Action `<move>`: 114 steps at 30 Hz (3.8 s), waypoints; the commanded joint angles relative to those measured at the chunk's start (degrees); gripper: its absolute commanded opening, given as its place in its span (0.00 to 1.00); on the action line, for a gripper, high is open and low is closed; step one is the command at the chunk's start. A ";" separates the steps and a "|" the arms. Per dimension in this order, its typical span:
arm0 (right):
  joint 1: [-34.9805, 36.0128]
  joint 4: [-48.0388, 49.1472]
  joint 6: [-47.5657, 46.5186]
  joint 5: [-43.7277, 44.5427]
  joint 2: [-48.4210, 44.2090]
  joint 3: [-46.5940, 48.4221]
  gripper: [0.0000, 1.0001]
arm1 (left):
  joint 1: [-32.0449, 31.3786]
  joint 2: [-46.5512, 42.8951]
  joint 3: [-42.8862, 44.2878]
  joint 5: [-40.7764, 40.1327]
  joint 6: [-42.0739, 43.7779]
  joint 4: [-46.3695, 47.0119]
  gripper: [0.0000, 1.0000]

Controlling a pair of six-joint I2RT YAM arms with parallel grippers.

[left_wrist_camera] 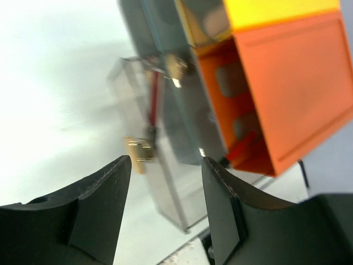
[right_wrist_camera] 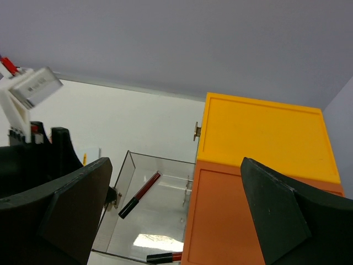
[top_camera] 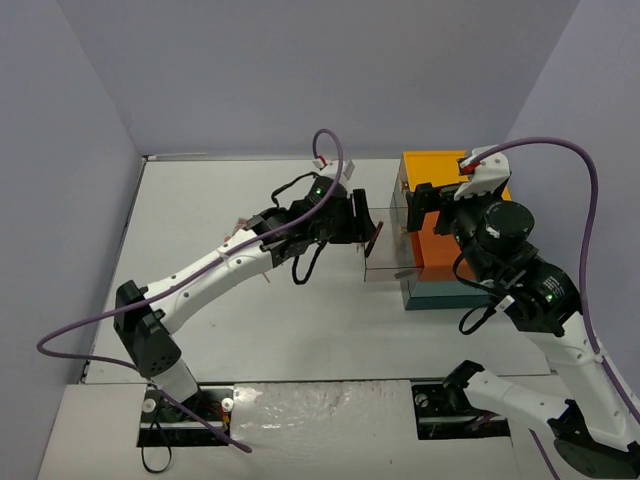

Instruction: Organize the makeup

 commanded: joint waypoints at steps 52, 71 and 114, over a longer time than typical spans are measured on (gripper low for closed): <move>-0.41 4.81 0.05 1.21 0.67 -3.34 1.00 | 32.79 31.25 9.41 -4.51 2.11 -11.36 0.20; -0.42 4.95 0.05 0.04 1.72 -1.27 1.00 | 31.77 10.36 11.59 5.76 2.61 -10.40 0.00; -0.30 4.73 3.84 -10.68 8.43 3.64 1.00 | 5.45 -4.77 6.49 -8.39 5.02 -0.16 0.91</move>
